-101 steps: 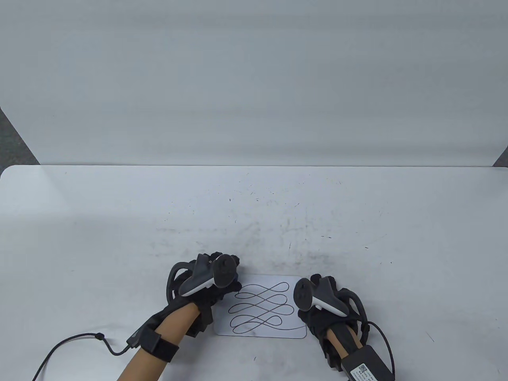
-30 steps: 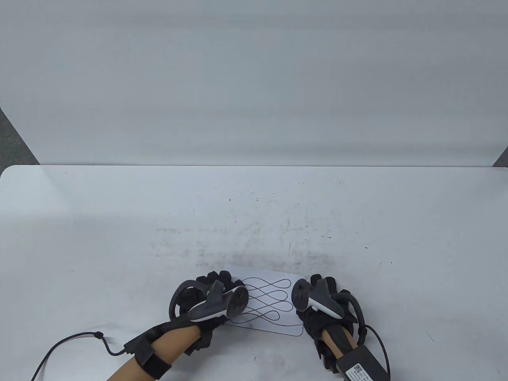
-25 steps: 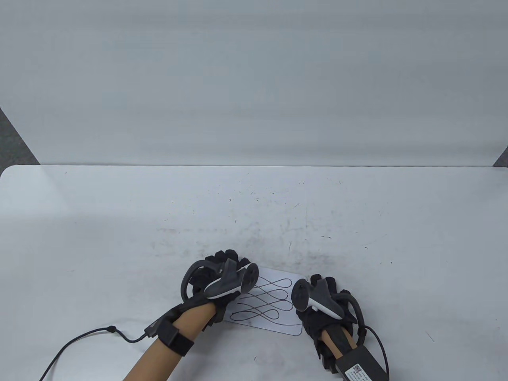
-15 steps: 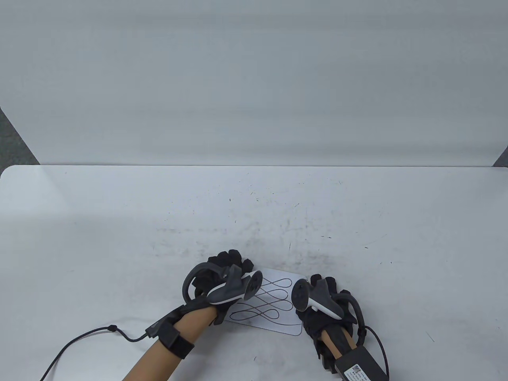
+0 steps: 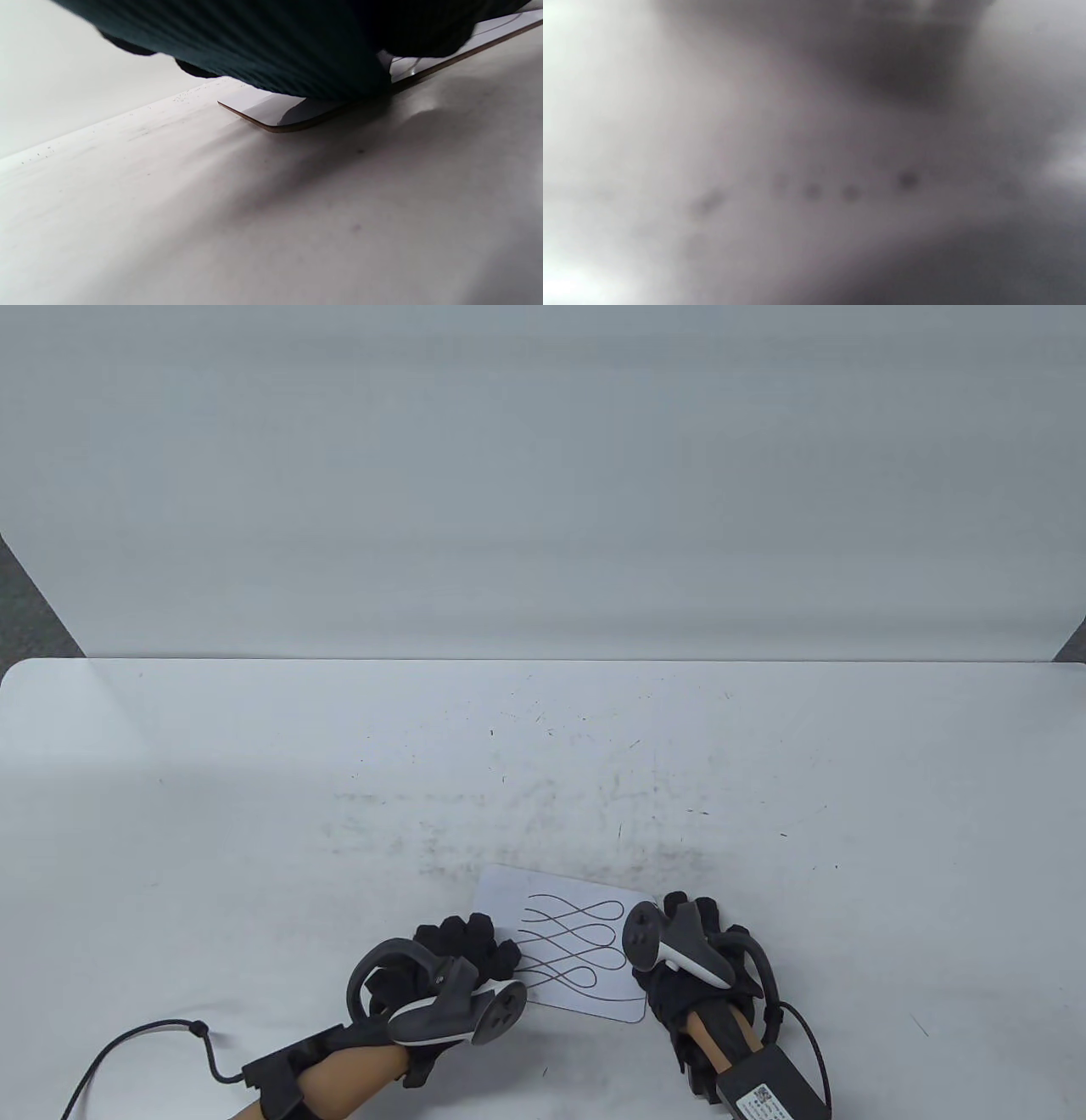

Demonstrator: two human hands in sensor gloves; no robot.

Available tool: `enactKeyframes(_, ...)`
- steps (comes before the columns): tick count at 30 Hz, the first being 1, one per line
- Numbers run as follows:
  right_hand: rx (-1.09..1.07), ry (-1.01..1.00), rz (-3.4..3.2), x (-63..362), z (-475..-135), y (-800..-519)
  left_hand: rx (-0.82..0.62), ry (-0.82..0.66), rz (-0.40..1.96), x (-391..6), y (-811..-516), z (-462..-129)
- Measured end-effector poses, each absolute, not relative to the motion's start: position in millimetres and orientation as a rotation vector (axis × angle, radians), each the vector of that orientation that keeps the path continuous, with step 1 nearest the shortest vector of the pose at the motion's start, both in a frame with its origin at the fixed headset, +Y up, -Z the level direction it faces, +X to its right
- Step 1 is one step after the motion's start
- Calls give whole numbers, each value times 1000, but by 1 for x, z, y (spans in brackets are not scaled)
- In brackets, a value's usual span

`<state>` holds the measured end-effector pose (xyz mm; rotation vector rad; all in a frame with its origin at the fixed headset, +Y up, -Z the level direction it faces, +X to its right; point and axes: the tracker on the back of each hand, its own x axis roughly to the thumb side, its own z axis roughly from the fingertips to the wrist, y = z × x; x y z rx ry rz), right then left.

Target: Wipe the whiteboard with a whiteboard eraser

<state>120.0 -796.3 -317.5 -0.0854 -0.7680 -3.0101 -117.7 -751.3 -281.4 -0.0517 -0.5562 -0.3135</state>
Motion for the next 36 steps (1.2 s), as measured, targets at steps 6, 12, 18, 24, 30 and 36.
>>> enactKeyframes(6, -91, -770, -3008, 120, -318, -796, -99, -476, -291, -101, -752, -320)
enactKeyframes(12, -90, -769, -3016, 120, -318, -797, -97, -343, -279, -79, -755, -379)
enactKeyframes(18, -86, -775, -3020, 121, -318, -797, -48, -357, -335, -71, -754, -385)
enactKeyframes(24, -85, -778, -3019, 121, -318, -797, -36, -484, -354, -89, -753, -337)
enactKeyframes(30, -85, -770, -3018, 121, -318, -797, -42, -546, -345, -110, -752, -288)
enactKeyframes(36, -83, -771, -3017, 121, -318, -797, -31, -572, -346, -111, -753, -275)
